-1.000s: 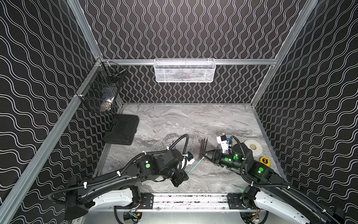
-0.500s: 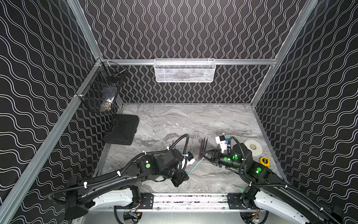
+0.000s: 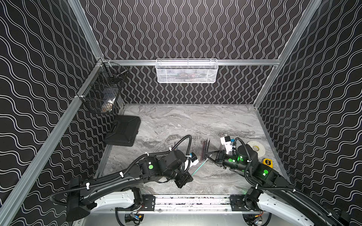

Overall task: Remove the protective cover of the pencils
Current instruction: Remove the protective sleeve from the pencil.

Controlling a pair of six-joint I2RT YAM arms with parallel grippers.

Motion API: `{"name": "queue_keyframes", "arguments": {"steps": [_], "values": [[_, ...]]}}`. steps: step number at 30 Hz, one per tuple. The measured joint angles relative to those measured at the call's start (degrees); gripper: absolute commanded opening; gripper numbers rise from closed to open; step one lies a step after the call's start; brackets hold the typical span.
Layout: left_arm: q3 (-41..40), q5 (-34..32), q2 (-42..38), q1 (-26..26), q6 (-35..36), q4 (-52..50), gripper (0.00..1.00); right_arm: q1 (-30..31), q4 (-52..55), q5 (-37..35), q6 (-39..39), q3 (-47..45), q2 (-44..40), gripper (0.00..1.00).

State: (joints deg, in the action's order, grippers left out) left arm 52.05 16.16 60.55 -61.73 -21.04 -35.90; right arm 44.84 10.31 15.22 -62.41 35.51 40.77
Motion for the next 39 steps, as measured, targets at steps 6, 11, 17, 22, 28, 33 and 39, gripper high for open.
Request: {"name": "queue_keyframes", "arguments": {"steps": [6, 11, 17, 22, 28, 33, 39], "values": [[0.0, -0.4, 0.3, 0.1, -0.2, 0.8, 0.00, -0.3, 4.7, -1.0, 2.5, 4.7, 3.5, 0.04], [-0.1, -1.3, 0.2, 0.1, -0.3, 1.8, 0.00, -2.1, 6.5, 0.3, 3.9, 6.3, 4.8, 0.04], [-0.1, -2.4, 0.2, 0.2, -0.5, 3.4, 0.00, -7.3, 6.8, 6.3, 4.5, 6.5, 5.7, 0.03], [-0.1, -2.8, 0.3, 0.2, -0.6, 4.7, 0.00, -11.0, 7.2, 11.2, 4.8, 6.7, 6.2, 0.03], [-0.1, -3.0, 0.3, 0.2, -0.7, 5.5, 0.00, -13.5, 8.2, 14.3, 5.5, 7.5, 6.8, 0.02], [-0.1, -3.1, 0.5, 0.2, -0.8, 6.6, 0.00, -15.9, 9.4, 17.1, 6.5, 8.1, 7.0, 0.00], [-0.4, -0.5, 0.7, 0.0, -0.2, 0.6, 0.00, -18.9, 9.2, 12.3, 7.4, 8.6, 7.2, 0.00]]}}
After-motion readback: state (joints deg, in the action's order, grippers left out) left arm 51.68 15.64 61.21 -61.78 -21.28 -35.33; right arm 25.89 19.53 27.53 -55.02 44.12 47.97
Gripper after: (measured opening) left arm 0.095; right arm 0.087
